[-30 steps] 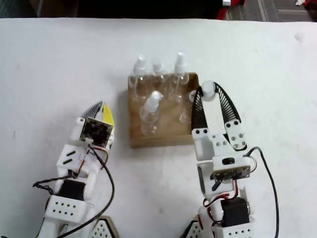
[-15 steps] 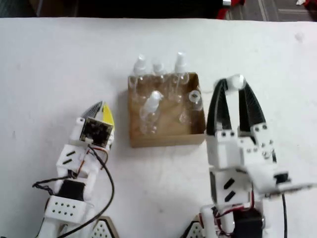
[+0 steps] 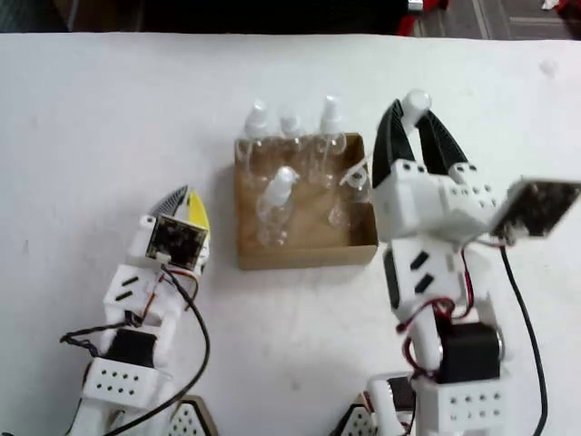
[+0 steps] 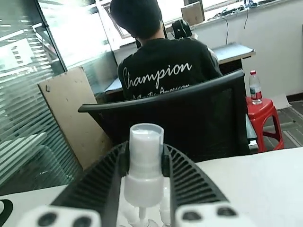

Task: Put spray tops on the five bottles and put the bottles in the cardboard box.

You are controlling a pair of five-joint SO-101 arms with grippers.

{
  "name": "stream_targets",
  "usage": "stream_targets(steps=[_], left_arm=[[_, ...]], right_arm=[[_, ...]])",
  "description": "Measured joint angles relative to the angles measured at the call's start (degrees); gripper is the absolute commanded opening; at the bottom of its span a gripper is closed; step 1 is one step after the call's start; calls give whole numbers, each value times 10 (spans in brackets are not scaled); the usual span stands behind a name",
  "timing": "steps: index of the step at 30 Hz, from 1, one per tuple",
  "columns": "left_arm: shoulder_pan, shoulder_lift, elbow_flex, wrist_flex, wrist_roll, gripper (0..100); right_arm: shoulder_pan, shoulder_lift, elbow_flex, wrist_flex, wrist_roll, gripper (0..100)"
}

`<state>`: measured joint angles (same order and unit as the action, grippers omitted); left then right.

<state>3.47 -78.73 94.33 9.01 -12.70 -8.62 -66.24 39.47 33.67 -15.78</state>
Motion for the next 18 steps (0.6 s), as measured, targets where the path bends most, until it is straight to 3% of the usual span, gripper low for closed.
stream_targets(steps=[10,18], left_arm=[[0,0,0,0,0,24],[0,0,0,0,0,24]], right_arm=[[66,27,-40,0,0,15],[70,36,-28,0,0,15]])
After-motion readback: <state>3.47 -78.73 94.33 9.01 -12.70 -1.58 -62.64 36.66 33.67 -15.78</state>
